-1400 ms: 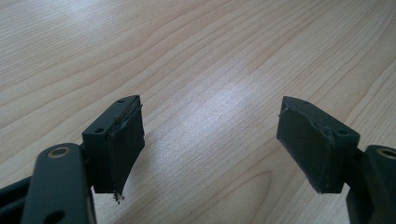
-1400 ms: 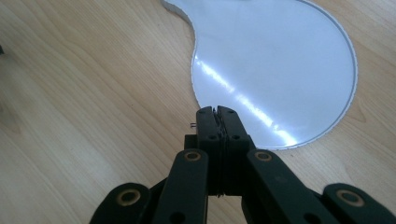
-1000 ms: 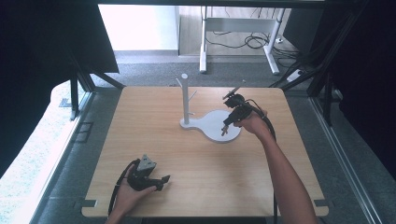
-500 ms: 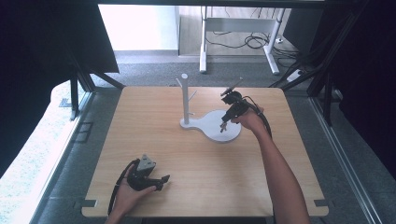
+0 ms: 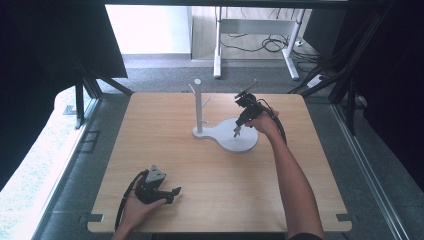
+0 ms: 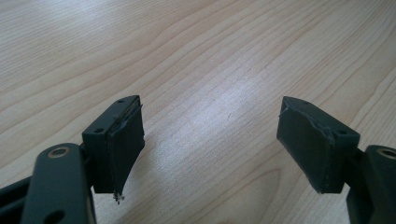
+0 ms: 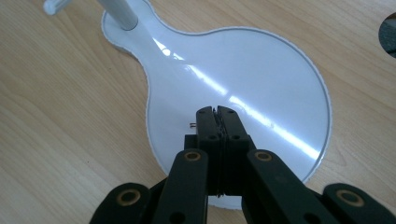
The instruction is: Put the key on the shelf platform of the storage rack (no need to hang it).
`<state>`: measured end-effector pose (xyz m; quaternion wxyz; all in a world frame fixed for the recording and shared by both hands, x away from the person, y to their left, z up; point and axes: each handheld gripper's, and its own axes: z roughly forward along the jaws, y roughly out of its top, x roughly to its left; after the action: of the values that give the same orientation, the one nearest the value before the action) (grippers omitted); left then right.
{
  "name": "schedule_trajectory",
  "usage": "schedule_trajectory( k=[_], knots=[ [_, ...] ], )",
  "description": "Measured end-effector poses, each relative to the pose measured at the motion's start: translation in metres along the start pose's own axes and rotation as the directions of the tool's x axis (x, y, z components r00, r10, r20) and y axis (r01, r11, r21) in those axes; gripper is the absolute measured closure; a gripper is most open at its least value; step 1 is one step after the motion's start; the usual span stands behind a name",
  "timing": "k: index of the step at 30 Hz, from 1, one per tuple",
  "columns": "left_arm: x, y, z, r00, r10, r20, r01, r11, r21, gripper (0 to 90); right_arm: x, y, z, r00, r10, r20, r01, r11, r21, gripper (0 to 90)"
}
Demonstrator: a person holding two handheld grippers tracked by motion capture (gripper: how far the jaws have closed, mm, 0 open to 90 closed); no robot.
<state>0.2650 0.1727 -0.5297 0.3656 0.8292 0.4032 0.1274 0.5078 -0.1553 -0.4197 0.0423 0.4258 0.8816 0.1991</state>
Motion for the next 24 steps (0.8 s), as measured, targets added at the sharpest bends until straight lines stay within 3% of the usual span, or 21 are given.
schedule_trajectory(
  k=[9,24],
  knots=[
    [0.000,0.000,0.000,1.0000,0.006,0.000,-0.006,1.0000,0.001,23.3,-0.004,0.001,0.009,0.9998,0.014,-0.012,-0.015,1.000,-0.012,89.7],
    [0.000,0.000,0.001,1.0000,0.005,0.000,-0.005,1.0000,0.002,23.3,-0.010,-0.003,0.032,0.9986,0.046,0.027,-0.046,0.999,0.020,89.7]
  ],
)
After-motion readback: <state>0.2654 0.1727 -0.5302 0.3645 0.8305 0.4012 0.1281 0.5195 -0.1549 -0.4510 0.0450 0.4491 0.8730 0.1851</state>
